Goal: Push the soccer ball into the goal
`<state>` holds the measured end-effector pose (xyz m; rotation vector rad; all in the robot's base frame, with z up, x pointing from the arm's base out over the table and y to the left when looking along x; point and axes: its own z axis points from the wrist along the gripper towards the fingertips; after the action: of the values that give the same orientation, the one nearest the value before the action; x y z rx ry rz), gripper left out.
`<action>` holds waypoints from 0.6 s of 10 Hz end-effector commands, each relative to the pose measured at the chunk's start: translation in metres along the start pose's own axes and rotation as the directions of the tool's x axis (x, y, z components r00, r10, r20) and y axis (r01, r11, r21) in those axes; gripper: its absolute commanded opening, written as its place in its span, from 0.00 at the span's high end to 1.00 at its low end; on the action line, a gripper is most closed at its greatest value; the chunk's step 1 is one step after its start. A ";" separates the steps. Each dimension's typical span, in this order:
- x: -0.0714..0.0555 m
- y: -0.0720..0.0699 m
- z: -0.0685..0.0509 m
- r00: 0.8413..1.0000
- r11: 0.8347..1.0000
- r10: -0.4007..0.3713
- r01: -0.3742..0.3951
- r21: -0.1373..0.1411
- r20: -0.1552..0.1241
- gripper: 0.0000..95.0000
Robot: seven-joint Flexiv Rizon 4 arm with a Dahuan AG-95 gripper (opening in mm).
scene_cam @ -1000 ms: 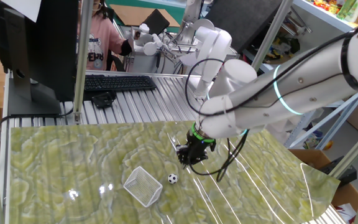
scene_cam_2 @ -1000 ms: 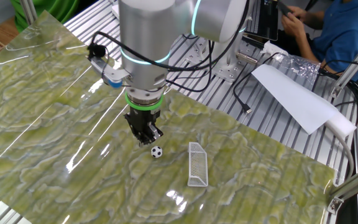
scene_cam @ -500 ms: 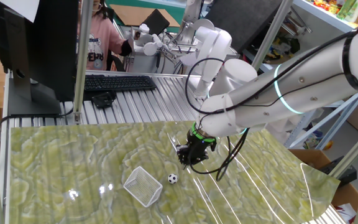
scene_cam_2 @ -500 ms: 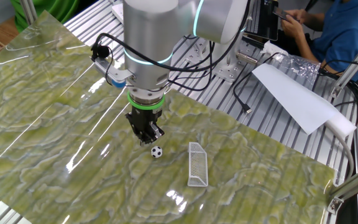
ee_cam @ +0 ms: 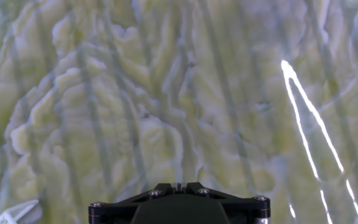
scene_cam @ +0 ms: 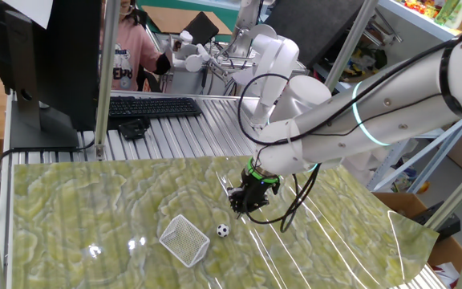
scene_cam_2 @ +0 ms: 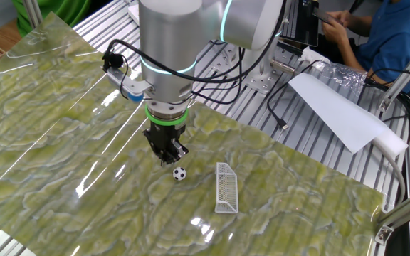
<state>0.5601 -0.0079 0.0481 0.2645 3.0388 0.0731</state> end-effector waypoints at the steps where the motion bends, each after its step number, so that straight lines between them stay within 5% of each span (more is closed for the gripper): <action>1: 0.000 0.000 0.000 0.997 0.997 -0.072 0.072 0.006 -0.013 1.00; 6: 0.001 0.000 0.000 0.994 0.996 -0.090 0.090 0.008 -0.057 1.00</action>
<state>0.5599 -0.0074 0.0483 0.1285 3.1054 0.0618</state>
